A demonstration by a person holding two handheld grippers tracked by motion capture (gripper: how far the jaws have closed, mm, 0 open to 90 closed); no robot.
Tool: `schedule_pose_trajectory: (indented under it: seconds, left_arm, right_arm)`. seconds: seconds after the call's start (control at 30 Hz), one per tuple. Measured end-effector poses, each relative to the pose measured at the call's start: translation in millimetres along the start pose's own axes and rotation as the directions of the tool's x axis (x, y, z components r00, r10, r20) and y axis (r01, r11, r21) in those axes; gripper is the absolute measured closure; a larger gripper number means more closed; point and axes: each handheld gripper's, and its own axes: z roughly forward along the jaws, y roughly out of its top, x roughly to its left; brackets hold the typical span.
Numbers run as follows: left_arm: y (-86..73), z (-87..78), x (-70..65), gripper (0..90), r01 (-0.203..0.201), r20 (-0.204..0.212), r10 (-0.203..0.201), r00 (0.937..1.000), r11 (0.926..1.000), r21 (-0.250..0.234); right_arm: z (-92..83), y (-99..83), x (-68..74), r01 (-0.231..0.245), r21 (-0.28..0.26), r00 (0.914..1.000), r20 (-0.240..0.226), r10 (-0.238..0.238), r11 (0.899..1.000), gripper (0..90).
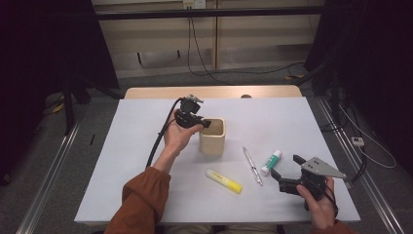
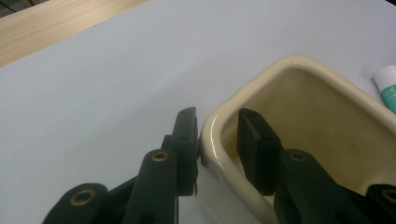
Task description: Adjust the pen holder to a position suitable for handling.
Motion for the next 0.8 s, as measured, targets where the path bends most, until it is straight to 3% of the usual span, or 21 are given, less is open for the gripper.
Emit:
schedule_pose_trajectory:
  seconds: [0.13,0.33,0.53,0.63,0.73,0.8]
  left_arm:
    - [-1.0,-2.2,-1.2,68.4,0.008,0.014,-0.009,0.9999,0.9999,0.005]
    - [1.2,-8.1,-0.9,71.0,-0.028,0.029,0.028,0.9992,0.9996,-0.008]
    - [0.8,-7.4,3.1,69.9,-0.001,0.062,0.001,0.9981,1.0000,-0.007]
    - [0.8,-7.2,2.8,69.7,-0.010,0.058,0.011,0.9983,0.9999,-0.009]
    - [0.4,-7.9,5.0,66.4,0.001,0.064,0.000,0.9980,0.9999,-0.016]
    - [0.3,-9.4,6.0,59.3,0.003,0.060,-0.001,0.9982,0.9997,-0.024]
  right_arm:
    - [0.3,0.0,-0.2,-0.001,0.000,1.0000,0.002,0.001,1.000,5.7]
    - [1.5,0.4,0.6,0.005,0.003,1.0000,0.001,-0.005,1.000,5.7]
    - [1.1,0.1,0.2,0.004,0.002,1.0000,-0.001,-0.004,1.000,5.7]
    - [1.0,0.1,0.2,0.005,0.002,1.0000,-0.002,-0.005,1.000,5.7]
    - [1.1,0.2,0.2,0.005,0.002,1.0000,-0.002,-0.005,1.000,5.7]
    - [1.2,0.2,0.2,0.005,0.003,1.0000,-0.002,-0.005,1.000,5.7]
